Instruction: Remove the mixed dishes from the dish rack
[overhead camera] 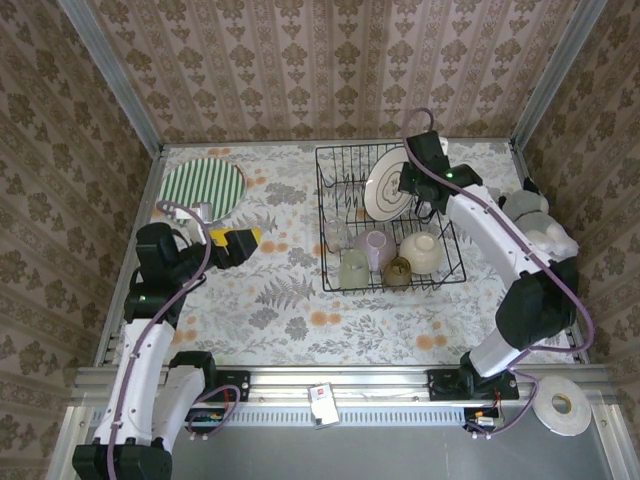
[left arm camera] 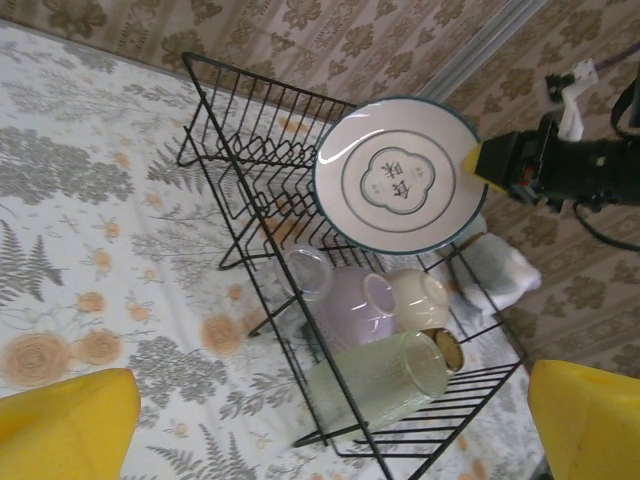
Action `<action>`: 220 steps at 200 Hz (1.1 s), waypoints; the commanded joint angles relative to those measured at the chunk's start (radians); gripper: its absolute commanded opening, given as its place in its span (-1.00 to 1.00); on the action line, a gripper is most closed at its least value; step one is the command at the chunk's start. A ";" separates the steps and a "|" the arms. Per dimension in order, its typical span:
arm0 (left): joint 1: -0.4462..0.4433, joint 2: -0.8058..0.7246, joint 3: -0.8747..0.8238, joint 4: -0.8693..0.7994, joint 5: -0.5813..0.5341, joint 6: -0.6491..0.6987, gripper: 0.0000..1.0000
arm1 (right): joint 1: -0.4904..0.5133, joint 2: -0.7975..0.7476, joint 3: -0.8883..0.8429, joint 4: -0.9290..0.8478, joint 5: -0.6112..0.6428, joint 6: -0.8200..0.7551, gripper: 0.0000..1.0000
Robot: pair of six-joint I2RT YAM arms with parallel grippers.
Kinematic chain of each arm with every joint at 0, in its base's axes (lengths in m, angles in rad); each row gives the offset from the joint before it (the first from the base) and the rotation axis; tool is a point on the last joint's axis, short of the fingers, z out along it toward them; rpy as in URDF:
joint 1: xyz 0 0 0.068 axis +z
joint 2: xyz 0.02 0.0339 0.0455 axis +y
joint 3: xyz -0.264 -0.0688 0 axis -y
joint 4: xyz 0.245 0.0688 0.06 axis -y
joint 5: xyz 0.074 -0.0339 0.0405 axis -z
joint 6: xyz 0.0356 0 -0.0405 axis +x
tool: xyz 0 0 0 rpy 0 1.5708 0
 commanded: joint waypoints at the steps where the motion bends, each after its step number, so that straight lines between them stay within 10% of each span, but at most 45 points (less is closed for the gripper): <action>1: -0.007 0.015 -0.029 0.143 0.060 -0.106 1.00 | -0.037 -0.065 -0.047 0.106 -0.125 0.033 -1.00; 220: -0.336 0.405 0.090 0.398 -0.061 -0.187 0.96 | -0.238 -0.291 -0.381 0.446 -0.837 0.206 -1.00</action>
